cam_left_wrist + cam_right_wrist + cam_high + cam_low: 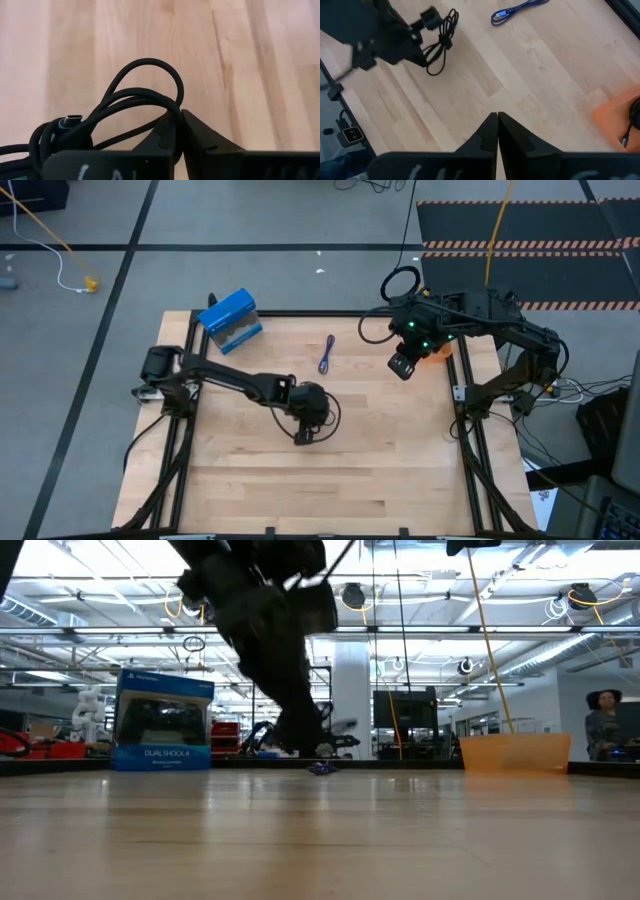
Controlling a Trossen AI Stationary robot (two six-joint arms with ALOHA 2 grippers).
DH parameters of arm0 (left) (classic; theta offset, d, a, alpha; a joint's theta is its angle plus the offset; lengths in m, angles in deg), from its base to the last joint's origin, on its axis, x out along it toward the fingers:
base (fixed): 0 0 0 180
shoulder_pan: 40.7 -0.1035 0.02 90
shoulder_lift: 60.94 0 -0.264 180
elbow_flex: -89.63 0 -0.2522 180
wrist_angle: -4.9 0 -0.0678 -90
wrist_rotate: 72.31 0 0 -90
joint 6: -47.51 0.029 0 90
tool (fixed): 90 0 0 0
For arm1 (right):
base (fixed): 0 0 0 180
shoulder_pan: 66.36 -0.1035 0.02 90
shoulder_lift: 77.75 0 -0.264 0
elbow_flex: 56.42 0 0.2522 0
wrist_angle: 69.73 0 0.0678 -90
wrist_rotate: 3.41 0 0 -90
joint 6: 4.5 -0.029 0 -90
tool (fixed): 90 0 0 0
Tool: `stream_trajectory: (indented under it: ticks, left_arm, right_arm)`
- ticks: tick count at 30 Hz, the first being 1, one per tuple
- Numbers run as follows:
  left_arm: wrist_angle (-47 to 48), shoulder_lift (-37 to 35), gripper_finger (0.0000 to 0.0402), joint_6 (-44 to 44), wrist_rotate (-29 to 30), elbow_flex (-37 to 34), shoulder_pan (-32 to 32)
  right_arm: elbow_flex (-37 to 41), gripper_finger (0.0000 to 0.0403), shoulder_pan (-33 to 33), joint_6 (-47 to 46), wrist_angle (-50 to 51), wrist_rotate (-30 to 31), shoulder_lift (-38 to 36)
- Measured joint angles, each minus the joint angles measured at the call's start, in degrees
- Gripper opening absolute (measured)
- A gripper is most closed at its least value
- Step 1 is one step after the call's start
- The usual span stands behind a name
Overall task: Pick and place USB-C Cables
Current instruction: Put the black charger cable into the orange bin
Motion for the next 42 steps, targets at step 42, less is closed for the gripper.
stream_trajectory:
  ticks: [42]
  left_arm:
    - [-1.89,-36.71,0.002,-8.43,-2.59,0.07,-1.84]
  right_arm:
    - [-0.02,0.0004,-0.01,4.88,-26.39,-7.37,0.33]
